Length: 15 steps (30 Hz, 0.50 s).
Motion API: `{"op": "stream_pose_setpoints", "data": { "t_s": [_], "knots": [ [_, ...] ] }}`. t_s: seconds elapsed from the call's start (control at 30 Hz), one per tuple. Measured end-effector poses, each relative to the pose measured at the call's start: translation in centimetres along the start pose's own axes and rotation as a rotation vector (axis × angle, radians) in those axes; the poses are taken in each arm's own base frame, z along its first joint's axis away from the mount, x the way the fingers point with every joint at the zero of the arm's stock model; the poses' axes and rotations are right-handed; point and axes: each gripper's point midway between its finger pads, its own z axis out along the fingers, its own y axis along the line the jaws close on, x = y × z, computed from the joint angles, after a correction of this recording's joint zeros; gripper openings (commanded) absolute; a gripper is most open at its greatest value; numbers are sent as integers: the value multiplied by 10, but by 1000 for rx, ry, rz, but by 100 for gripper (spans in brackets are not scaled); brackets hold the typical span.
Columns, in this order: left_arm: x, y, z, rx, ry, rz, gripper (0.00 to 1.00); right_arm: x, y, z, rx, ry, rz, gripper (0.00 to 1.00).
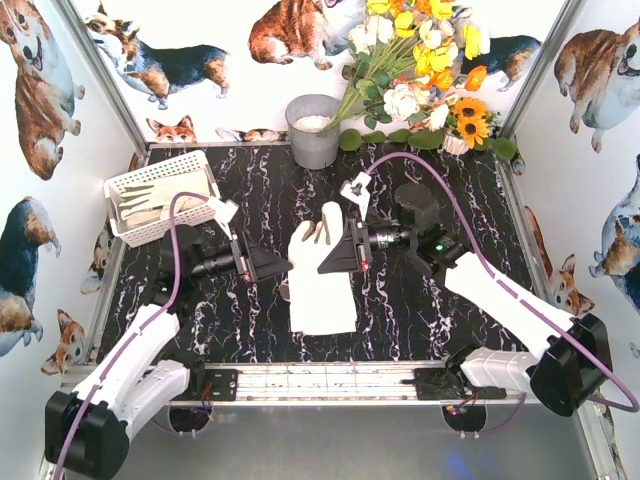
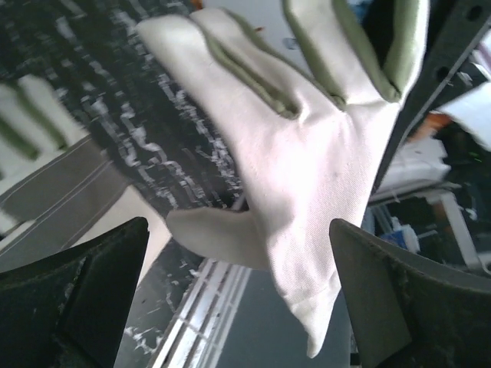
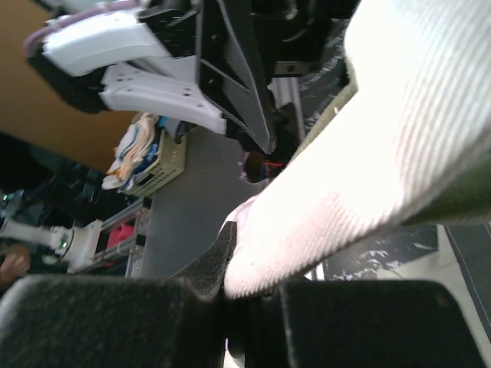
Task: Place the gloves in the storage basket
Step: Pair the glove with the glove.
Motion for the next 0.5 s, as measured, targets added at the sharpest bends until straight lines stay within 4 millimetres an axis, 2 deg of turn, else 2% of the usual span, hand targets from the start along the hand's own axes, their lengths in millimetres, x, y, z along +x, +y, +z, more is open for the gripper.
{"op": "stream_pose_setpoints", "data": {
  "t_s": [0.27, 0.37, 0.5],
  "knots": [
    [-12, -73, -6, 245, 30, 145, 100, -24, 65, -13, -208, -8, -123, 0],
    [-12, -93, -3, 309, 53, 178, 100, -27, 77, -16, -254, -7, -138, 0],
    [-2, -115, 8, 399, 125, 176, 100, -27, 89, -21, -286, -5, -151, 0]
  ]
}}
